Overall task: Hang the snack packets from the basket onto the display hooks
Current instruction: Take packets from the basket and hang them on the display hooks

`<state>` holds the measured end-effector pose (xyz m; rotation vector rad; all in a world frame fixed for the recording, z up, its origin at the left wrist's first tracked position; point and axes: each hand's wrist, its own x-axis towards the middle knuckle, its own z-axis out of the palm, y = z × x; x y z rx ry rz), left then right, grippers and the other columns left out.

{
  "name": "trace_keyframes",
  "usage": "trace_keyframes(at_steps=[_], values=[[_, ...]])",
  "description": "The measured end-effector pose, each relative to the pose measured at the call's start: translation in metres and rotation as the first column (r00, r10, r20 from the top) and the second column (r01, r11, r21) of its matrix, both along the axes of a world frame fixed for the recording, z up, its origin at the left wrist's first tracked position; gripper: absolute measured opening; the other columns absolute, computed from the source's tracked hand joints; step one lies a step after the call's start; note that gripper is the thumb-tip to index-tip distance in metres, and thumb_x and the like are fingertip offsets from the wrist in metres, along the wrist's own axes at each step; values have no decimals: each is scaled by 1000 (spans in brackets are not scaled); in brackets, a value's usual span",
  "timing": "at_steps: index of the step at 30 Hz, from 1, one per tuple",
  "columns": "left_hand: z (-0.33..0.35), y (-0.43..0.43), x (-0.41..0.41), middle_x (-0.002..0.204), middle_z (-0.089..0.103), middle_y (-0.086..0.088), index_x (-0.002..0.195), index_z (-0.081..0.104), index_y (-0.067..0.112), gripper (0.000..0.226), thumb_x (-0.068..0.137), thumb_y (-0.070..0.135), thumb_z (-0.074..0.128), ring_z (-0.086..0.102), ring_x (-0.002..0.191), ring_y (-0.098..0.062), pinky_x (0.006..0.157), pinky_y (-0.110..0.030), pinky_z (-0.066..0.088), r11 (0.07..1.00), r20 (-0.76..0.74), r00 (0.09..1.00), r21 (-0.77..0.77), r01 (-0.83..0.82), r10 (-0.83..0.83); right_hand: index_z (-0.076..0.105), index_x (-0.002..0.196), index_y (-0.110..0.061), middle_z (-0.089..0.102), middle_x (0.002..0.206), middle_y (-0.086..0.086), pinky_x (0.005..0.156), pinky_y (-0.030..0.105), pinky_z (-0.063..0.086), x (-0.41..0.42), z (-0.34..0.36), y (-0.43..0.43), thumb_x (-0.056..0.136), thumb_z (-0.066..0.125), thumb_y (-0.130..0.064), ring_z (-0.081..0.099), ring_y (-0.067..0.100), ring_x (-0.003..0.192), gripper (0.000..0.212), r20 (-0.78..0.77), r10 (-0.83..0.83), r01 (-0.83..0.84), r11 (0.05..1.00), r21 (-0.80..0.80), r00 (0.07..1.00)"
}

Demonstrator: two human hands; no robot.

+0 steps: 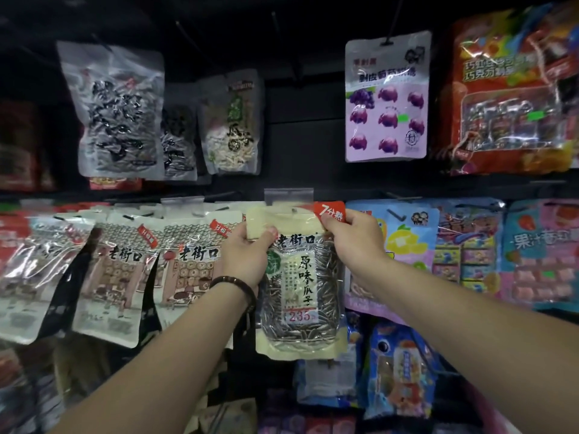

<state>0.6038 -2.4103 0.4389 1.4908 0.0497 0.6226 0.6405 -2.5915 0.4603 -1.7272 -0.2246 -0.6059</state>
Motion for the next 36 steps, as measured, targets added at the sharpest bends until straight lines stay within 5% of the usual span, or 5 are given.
trace_keyframes(at_steps=[4, 8, 13, 28, 36], values=[[-1, 5, 11, 95, 82, 8, 106, 71, 50, 27, 82, 60, 78, 79, 93, -32, 91, -57, 64, 993, -15, 998, 96, -63, 64, 75, 96, -6, 79, 92, 13, 68, 41, 51, 6, 0, 1, 99, 69, -45, 73, 35, 89, 39, -18, -5, 4, 999, -37, 1000], [-8, 12, 37, 141, 70, -5, 147, 58, 30, 99, 67, 88, 63, 70, 125, -38, 103, -63, 57, 987, -60, 995, 145, -68, 78, 74, 93, -5, 74, 80, 11, 60, 36, 42, 15, 2, -2, 102, 68, -45, 64, 27, 67, 42, -73, -22, 17, 997, -73, 997], [1, -2, 31, 165, 46, -10, 158, 44, 8, 63, 110, 47, 53, 50, 146, -34, 116, -43, 43, 948, -69, 980, 274, -159, 185, 72, 92, -15, 73, 85, 3, 73, 41, 61, 28, 0, -3, 101, 65, -55, 70, 26, 80, 42, -193, 3, -26, 993, -119, 981], [-74, -50, -36, 119, 66, -5, 156, 32, 9, 73, 98, 22, 74, 67, 105, -28, 87, -38, 57, 850, -215, 937, 509, -134, 276, 54, 121, -21, 66, 106, 0, 79, 43, 59, -49, -57, -51, 100, 70, -44, 68, 23, 93, 35, -261, 5, -162, 794, -586, 965], [-225, -109, -157, 118, 56, 17, 121, 52, 37, 29, 95, 29, 64, 57, 111, -9, 95, -34, 52, 683, -23, 997, 730, -29, 67, 67, 95, -32, 69, 85, -5, 70, 25, 53, -168, -210, -132, 99, 72, -21, 64, 9, 75, 12, -282, 132, -206, 945, -253, 950]])
